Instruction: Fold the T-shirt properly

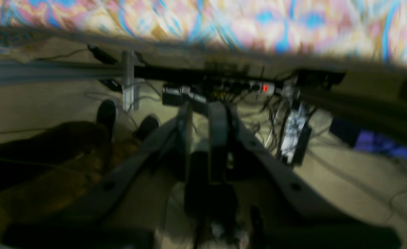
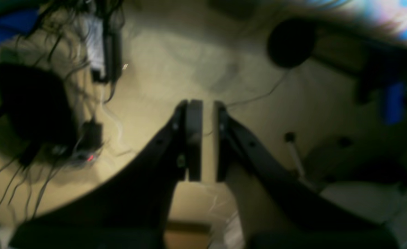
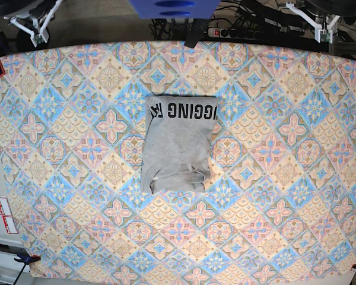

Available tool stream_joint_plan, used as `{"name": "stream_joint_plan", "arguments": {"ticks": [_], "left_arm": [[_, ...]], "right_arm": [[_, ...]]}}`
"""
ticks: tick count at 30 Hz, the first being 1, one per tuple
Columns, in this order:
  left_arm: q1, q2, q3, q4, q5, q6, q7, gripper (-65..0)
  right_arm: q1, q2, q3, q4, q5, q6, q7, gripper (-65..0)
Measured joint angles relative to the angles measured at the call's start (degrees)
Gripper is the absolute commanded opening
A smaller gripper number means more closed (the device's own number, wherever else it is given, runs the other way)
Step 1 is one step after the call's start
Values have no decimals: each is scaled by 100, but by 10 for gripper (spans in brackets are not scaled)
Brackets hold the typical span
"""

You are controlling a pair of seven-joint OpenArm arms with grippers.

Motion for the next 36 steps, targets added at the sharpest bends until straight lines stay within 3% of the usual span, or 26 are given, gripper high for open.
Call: {"name": "stream_joint_plan", "arguments": {"ticks": [4, 6, 10, 17, 23, 27, 29, 34, 36], "left_arm": [[-66, 11, 332, -1300, 363, -15, -592, -650], [-286, -15, 588, -2006, 562, 92, -944, -650], [-920, -15, 1126, -3206, 682, -70, -1440, -650], [-2124, -63, 2173, -5143, 739, 61, -2028, -650], [-3416, 20, 3215, -7265, 717, 39, -3045, -650], [-4113, 177, 3753, -8596, 710, 66, -3871, -650], [-4336, 289, 3941, -9101, 739, 50, -4336, -650], [-4590, 479, 4120, -9407, 734, 24, -4568, -650], [-4603, 463, 4120, -9304, 728, 33, -4583, -650]], "right_arm": [[87, 2, 0, -1062, 50, -2, 72, -602], [212, -2, -4, -1683, -44, -11, 118, -602], [621, 33, -411, -3073, -50, -96, 909, -602], [1661, -37, -1279, -5729, -35, -92, 2286, -602], [2428, -15, -1408, -7423, -7, -466, 3713, -602], [2879, -28, -1410, -8249, -37, -1045, 4170, -602], [3119, -26, -1410, -8559, -46, -1115, 4387, -602], [3589, -31, -1410, -8719, -26, -1180, 4527, -602], [3628, -31, -1410, -8706, -7, -1384, 4572, -600]]}}
